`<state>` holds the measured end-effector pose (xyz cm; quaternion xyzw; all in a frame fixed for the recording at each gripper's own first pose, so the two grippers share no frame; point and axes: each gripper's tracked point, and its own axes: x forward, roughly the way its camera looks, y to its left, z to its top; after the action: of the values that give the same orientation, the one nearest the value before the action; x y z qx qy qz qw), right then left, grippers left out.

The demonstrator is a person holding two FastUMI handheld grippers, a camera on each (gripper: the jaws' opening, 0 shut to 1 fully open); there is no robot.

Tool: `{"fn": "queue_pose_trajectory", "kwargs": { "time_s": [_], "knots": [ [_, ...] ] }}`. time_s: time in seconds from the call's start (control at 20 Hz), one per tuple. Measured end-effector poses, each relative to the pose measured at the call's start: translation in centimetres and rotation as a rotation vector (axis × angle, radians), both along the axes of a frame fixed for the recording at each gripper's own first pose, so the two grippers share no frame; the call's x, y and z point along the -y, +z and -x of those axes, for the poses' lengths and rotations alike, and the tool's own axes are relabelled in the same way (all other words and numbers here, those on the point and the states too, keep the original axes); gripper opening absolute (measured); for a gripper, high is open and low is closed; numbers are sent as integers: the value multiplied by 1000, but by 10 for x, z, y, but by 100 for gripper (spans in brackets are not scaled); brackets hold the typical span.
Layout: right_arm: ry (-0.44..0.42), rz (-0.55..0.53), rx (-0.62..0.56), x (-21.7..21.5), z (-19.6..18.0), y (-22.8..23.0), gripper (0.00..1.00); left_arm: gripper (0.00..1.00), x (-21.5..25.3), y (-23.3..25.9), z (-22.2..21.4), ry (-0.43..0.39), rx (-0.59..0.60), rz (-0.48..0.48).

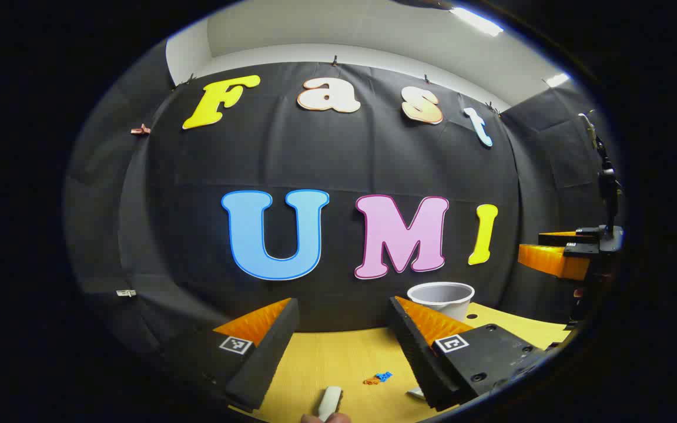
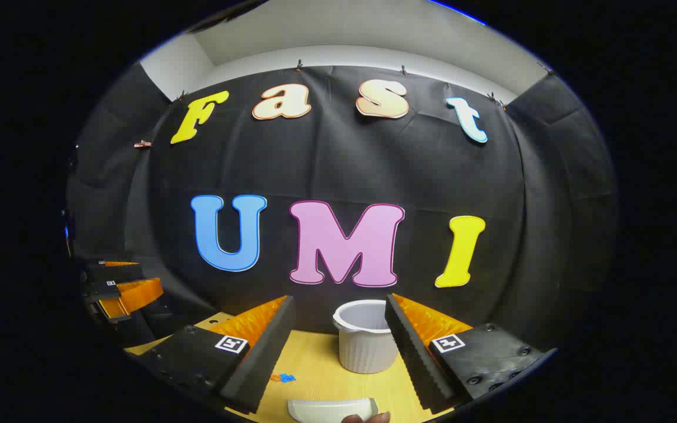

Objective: Pick up the small broom and dustpan from the desktop, sweep the trash into the dustpan with the broom, and then empty the trash into the garbage bin.

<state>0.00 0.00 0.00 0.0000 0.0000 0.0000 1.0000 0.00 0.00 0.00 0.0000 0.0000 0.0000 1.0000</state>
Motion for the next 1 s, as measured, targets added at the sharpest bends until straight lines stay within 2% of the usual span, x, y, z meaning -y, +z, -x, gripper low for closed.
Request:
{"fn": "queue_pose_trajectory", "kwargs": {
  "time_s": [1.0],
  "knots": [
    [-3,44,-3,-5,3,-5,97,97,-3,-6,-9,5,-31,11]
  ]
}}
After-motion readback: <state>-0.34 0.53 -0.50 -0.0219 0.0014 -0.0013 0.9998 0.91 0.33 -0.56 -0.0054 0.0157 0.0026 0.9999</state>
